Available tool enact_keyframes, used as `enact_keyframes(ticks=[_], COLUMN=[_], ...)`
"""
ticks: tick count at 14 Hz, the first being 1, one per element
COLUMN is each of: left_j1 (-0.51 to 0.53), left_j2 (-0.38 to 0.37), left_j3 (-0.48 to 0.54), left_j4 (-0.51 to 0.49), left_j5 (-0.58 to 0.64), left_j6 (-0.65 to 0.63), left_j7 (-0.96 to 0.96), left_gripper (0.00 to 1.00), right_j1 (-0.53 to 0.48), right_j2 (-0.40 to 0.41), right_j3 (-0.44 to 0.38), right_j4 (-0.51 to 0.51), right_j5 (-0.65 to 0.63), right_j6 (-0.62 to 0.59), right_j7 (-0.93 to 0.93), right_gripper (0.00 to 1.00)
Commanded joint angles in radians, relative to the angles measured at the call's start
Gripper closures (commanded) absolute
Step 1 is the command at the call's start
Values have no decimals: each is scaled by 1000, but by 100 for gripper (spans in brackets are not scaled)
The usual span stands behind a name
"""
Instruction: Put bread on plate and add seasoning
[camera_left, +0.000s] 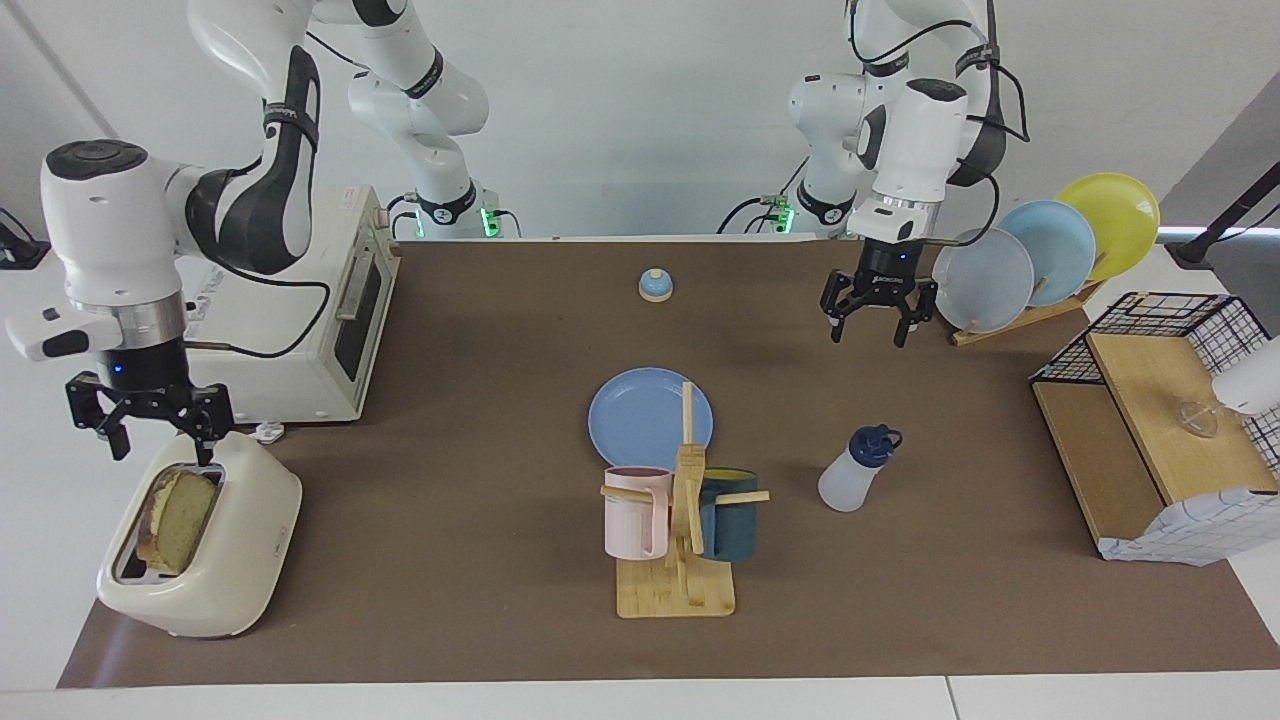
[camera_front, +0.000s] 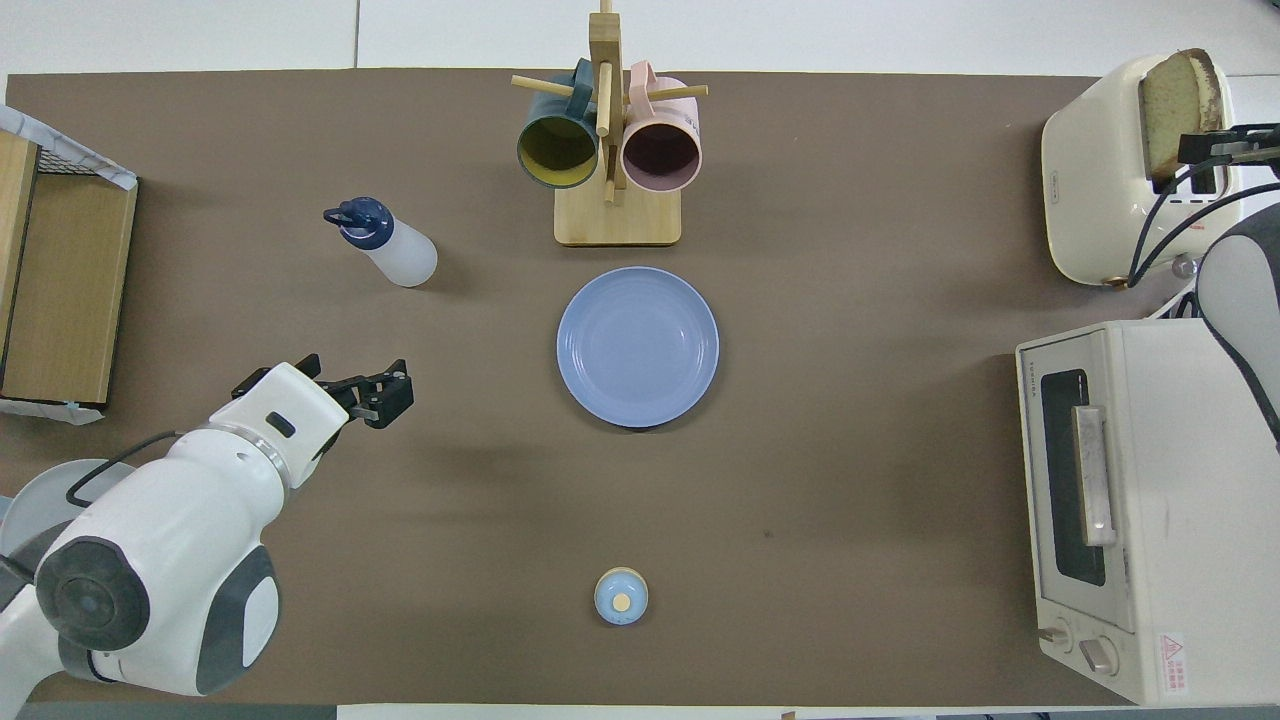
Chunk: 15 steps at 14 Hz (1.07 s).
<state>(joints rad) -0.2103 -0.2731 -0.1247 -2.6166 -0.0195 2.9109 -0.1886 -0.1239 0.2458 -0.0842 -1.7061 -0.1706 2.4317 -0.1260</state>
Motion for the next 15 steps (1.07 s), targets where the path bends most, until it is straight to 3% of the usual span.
enact_keyframes(ticks=[1,6,7,8,9,10,15], left_j1=[6,2,-3,-6,-6,-6,-6], left_j2=[60,173,196,233,268,287,353], left_j3=[-4,-4,-3,-3,-3,-1,5], left_j4=[-34,-37,-36,-31,-23,-5,94], left_j5=[7,-3,-5,-7,-14,-16,-14], left_j6=[146,330,356,397,439,448,444], left_j7=[-17,-17,-17,-15,-15,-14,-8], left_gripper=[0,0,0,0,0,0,0], right_j1=[-5,1,0,-2,0,1,18], right_j2=[32,38,38,38,38,36,49], right_j3=[8,9,8,9,9,9,18], right_j4=[6,8,10,20,26,31,123], right_j5=[-24,-26,-33,-47,-50,-52,-122], right_j6=[56,69,66,52,44,35,-57], right_j7=[-6,-7,-12,-30,-44,-46,-46], right_gripper=[31,37,45,63,88,100,100])
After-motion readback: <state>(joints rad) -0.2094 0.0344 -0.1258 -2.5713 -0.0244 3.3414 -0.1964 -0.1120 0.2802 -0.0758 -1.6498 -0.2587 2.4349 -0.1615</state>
